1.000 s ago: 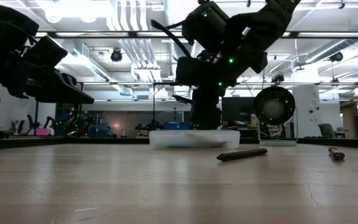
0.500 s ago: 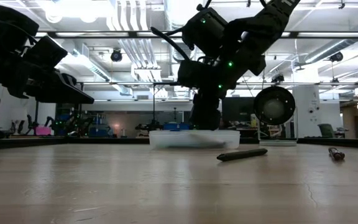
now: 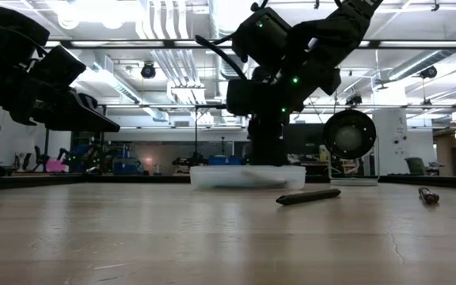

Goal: Pick & place school supplies into a supply box
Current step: Put the black pen into the black box

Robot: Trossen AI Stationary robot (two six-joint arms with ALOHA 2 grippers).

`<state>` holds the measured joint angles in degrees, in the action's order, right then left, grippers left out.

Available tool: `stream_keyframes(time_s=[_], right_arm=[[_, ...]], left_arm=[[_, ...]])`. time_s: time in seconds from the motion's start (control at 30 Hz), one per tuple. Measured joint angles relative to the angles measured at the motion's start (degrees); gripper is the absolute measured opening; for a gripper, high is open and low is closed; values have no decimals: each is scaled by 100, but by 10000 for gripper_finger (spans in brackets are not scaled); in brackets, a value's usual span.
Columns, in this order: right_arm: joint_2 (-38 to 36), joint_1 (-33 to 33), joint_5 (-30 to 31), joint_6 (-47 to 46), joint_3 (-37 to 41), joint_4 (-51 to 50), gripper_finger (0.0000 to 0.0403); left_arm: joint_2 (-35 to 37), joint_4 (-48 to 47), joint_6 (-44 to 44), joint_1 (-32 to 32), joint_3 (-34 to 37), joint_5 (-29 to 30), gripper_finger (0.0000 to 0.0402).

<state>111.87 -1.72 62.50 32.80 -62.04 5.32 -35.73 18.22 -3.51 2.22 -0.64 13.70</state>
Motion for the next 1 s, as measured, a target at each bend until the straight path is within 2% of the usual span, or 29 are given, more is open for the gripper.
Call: stream_keyframes(time_s=[0.13,0.23,0.5,0.67,1.0], right_arm=[[-1,-3,0,595,-42,4,77],[-2,0,0,660,-52,2,79],[-7,-5,-144,-160,-52,-142,69],[-11,-89,-1164,-175,-44,-1106,70],[-515,-103,-2279,-758,-44,-1187,80]], left_arm=[[0,0,0,2,0,-1,52],[0,0,0,1,0,1,52],[0,0,0,0,0,0,52],[0,-2,0,0,0,-1,52],[1,-2,0,1,0,-1,52]])
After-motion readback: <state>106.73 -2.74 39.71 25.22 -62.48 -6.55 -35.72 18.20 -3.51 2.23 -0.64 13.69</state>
